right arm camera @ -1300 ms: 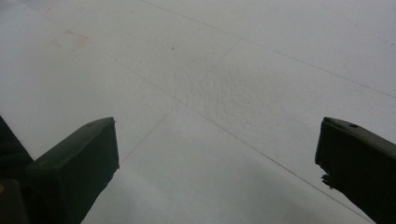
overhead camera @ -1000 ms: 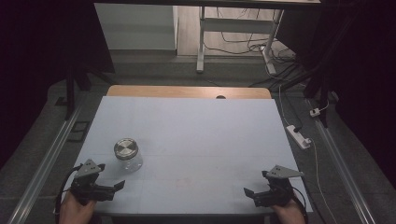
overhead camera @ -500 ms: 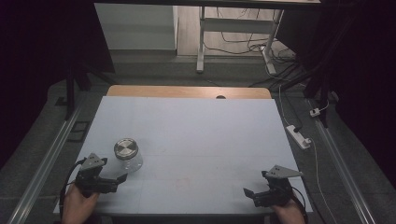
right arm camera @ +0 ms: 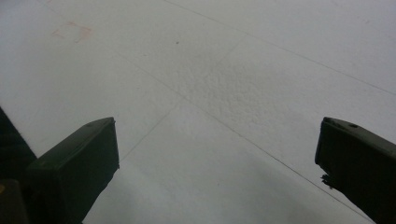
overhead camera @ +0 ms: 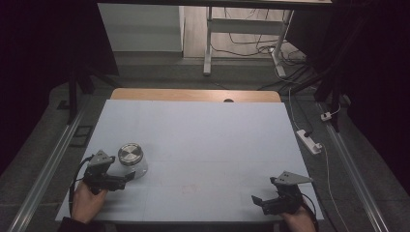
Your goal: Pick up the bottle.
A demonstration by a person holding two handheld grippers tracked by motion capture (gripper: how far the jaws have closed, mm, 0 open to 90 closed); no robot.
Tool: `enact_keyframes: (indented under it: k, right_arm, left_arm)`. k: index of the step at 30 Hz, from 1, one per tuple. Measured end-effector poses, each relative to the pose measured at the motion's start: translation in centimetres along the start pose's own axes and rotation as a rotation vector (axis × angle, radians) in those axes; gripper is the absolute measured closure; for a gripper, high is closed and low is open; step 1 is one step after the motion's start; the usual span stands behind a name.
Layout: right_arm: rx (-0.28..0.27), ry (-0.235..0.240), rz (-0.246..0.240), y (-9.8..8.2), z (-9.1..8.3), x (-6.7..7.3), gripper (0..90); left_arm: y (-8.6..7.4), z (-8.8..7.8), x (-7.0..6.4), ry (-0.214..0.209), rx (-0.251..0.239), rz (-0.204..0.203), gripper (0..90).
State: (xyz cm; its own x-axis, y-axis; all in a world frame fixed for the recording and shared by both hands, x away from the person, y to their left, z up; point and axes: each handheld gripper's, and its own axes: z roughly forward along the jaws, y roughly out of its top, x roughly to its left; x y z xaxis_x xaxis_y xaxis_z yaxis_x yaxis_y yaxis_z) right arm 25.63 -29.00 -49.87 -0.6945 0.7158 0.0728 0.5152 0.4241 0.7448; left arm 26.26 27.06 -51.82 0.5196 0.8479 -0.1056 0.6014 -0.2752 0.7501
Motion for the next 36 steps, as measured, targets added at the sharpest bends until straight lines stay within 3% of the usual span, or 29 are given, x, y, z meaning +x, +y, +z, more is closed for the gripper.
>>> enact_keyframes:
  k: [7,12,21,28,36]
  right_arm:
    - [0.005,0.003,-0.010,0.0,0.1,0.1,0.0]
    - [0.008,0.004,-0.012,0.0,0.1,0.1,0.0]
    - [0.011,0.003,-0.013,0.0,0.1,0.1,0.0]
    - [0.013,0.002,-0.013,0.0,0.1,0.1,0.0]
    - [0.013,0.000,-0.015,0.0,0.1,0.1,0.0]
  left_arm:
    - [1.0,0.9,-0.3,0.033,-0.002,0.043,0.0]
    - [1.6,1.9,-0.3,0.026,0.023,0.063,0.0]
    - [2.3,2.7,0.0,-0.002,0.009,0.068,0.2]
    - [2.3,2.7,-0.1,-0.016,0.019,0.079,13.8]
    - [2.4,2.6,-0.3,-0.003,0.032,0.082,15.3]
